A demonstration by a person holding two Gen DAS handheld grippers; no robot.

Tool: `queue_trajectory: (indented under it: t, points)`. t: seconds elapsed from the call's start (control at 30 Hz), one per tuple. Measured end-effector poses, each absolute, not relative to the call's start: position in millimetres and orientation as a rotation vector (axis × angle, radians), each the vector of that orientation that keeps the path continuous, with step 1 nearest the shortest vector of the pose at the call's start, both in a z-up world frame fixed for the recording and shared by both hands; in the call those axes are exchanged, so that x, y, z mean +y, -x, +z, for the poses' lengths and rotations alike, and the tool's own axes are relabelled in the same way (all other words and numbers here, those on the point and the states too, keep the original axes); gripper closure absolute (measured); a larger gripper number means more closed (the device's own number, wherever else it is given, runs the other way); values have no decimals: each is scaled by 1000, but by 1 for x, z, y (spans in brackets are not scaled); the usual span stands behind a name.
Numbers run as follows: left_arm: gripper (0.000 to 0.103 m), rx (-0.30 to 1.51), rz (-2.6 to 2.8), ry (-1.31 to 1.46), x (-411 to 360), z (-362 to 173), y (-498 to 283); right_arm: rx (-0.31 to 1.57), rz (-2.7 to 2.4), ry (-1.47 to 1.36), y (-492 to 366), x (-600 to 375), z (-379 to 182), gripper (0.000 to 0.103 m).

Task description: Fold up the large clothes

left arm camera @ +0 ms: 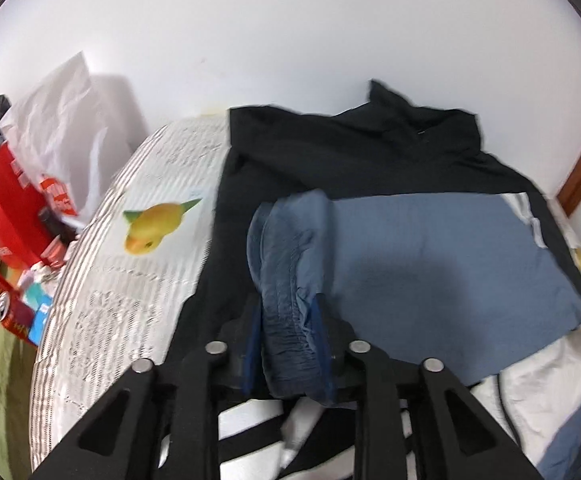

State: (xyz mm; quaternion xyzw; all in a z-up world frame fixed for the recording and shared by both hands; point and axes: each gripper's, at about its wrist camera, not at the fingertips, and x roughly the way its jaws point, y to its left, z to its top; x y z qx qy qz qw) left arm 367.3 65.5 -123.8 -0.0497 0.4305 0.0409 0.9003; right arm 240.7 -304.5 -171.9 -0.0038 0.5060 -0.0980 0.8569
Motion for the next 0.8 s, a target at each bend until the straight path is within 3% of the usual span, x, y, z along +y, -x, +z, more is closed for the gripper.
queue_trajectory:
  t: [0.13, 0.27, 0.47, 0.8]
  points:
    - [76, 892, 88, 108, 69, -126, -362, 1086, -212, -4, -240, -306, -181, 28]
    - [60, 892, 111, 76, 64, -120, -354, 1080, -215, 12, -235, -303, -177, 28]
    - [53, 886, 105, 83, 61, -111, -341, 1079, -223, 15, -219, -301, -167, 28]
    - [51, 893, 92, 75, 55, -103, -316, 1066, -252, 9, -183, -300, -147, 28]
